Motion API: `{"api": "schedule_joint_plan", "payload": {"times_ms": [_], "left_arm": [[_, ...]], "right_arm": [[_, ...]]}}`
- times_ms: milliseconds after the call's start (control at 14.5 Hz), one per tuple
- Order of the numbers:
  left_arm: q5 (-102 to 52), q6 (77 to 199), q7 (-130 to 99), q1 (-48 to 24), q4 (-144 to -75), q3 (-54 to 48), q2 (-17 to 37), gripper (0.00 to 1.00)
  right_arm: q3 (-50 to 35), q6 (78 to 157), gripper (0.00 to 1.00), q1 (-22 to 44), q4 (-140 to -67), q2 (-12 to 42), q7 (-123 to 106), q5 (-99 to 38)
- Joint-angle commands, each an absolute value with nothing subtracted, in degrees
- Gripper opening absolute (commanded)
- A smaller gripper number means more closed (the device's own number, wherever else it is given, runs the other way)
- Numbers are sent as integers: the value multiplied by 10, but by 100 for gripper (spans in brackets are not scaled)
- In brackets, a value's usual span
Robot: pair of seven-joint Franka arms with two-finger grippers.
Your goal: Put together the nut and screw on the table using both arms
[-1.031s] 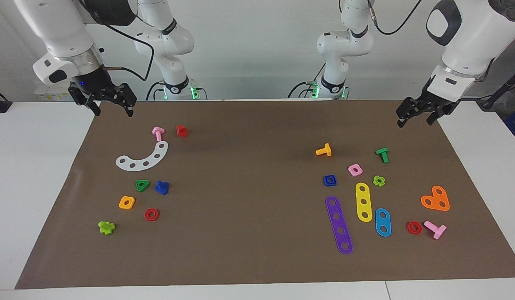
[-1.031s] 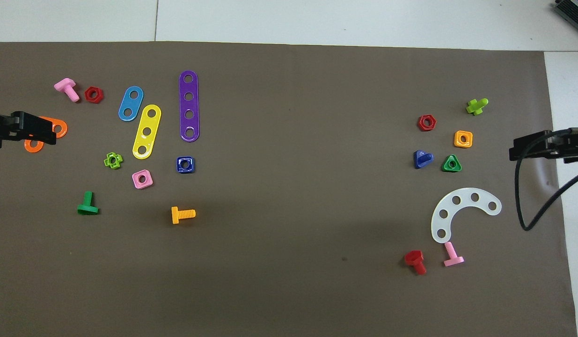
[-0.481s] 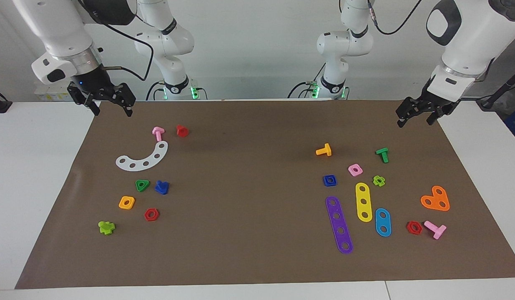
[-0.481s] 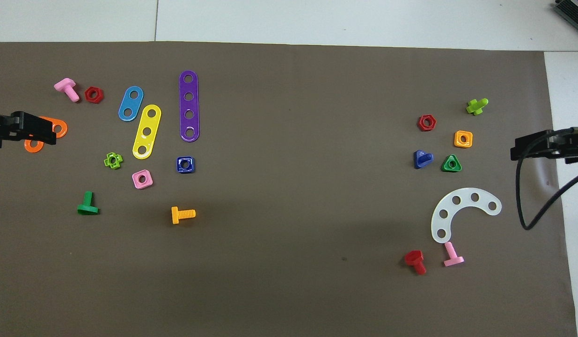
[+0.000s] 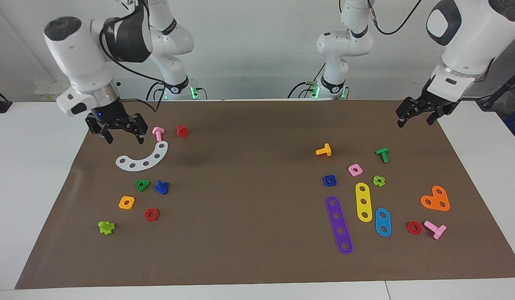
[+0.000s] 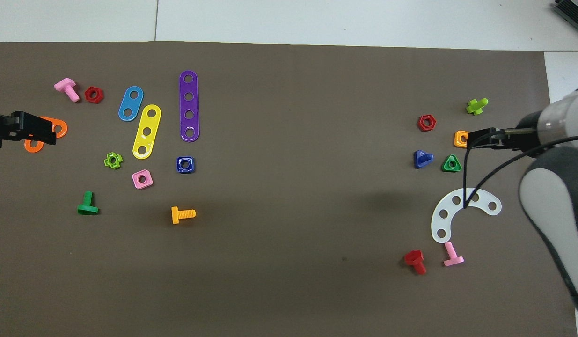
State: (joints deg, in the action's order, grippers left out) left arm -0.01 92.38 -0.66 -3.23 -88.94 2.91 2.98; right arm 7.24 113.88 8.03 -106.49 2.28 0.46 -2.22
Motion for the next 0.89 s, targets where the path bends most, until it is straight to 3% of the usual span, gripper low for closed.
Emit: {"api": "schedule_joint_plan", "payload": {"times_ms": [0, 138, 412, 825], "left_arm": [[4, 926, -4, -28, -909, 27, 13, 100], [4, 927, -4, -28, -909, 27, 13, 100], [4, 927, -4, -28, -910, 27, 13, 100], [4, 926, -4, -28, -909, 27, 13, 100]], "right_arm": [[69, 1224, 100, 88, -1068, 123, -93, -79], [69, 1283, 100, 89, -1091, 153, -148, -81], [70, 1376, 100, 86, -1174, 153, -199, -81], [70, 1385, 63, 82, -1179, 161, -215, -81]]}}
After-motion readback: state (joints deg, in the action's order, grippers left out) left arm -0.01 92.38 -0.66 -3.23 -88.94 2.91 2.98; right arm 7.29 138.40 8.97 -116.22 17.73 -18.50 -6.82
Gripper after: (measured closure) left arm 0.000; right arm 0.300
